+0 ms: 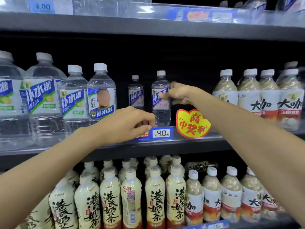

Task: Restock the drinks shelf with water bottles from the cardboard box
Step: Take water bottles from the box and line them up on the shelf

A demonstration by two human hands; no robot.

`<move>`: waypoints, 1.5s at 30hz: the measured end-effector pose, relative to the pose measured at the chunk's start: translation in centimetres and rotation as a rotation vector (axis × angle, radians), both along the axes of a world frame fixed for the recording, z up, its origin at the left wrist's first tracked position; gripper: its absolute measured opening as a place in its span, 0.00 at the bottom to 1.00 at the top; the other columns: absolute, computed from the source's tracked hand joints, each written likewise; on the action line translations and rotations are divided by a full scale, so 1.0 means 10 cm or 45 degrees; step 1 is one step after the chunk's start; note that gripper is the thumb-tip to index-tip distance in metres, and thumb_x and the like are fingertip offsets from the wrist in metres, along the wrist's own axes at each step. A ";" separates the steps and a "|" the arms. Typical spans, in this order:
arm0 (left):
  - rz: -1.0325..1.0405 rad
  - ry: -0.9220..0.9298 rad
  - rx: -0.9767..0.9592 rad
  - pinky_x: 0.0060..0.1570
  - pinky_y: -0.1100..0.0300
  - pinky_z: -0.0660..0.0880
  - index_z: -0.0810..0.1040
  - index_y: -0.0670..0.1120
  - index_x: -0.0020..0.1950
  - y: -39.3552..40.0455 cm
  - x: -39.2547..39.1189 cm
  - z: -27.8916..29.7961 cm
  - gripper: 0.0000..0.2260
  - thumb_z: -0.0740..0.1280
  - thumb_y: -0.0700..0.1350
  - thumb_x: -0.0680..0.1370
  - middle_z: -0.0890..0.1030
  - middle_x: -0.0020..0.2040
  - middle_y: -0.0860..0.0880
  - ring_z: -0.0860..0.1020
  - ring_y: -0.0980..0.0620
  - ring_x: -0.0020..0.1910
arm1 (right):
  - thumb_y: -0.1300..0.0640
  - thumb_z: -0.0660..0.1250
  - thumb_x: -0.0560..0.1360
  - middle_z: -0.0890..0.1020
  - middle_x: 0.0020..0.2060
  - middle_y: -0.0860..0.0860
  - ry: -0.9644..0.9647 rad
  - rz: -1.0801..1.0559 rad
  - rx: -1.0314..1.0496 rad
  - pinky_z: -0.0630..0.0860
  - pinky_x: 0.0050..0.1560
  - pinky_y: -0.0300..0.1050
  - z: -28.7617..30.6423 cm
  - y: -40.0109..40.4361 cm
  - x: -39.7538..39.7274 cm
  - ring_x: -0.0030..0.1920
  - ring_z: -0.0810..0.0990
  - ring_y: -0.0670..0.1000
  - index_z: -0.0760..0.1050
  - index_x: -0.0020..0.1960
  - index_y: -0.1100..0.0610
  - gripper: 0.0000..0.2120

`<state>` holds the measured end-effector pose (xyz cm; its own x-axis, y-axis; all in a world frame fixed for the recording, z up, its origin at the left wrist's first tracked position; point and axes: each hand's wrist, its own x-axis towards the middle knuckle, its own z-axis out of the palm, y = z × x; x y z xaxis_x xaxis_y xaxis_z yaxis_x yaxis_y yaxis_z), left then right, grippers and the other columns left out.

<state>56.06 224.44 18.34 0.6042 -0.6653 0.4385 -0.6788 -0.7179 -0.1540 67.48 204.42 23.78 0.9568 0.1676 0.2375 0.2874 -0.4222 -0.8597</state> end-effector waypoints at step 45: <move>-0.069 0.170 -0.011 0.51 0.58 0.72 0.72 0.54 0.60 -0.16 0.15 -0.17 0.11 0.52 0.51 0.84 0.77 0.50 0.57 0.75 0.58 0.50 | 0.61 0.75 0.70 0.39 0.79 0.50 -0.717 -0.126 -1.366 0.60 0.70 0.69 0.05 0.37 1.07 0.76 0.47 0.69 0.34 0.77 0.42 0.57</move>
